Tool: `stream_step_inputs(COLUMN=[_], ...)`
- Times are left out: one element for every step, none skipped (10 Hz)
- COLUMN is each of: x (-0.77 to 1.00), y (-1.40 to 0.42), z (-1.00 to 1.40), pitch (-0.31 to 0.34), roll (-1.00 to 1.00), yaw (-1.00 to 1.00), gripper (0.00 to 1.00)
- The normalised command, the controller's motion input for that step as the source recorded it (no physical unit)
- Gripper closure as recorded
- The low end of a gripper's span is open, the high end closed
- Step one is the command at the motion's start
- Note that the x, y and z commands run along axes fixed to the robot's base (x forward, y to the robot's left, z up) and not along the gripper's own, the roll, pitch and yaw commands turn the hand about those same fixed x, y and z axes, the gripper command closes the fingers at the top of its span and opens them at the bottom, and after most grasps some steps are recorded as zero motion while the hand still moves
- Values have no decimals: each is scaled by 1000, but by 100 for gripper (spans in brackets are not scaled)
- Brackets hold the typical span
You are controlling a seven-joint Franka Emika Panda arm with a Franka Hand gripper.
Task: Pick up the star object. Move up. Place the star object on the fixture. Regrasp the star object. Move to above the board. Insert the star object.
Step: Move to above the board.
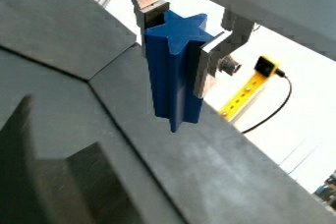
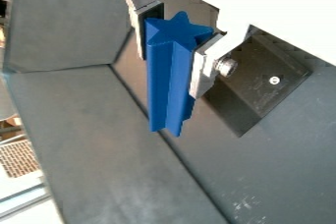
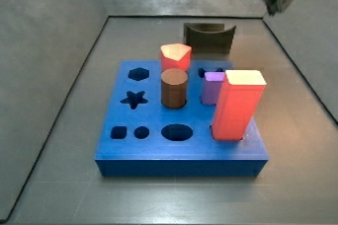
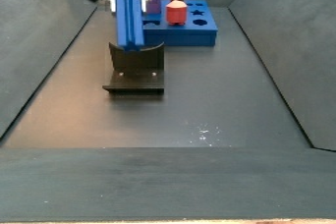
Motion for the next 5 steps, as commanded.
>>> stream_step_inputs(x=[-33, -38, -43, -44, -49], y=[52, 48, 45, 40, 31], z=[1000, 1000, 1000, 1000, 1000], pitch=[-24, 17, 48, 69, 103], roll=[-48, -53, -57, -60, -59], yaw=[-96, -96, -84, -72, -44], gripper=[100, 100, 100, 100, 100])
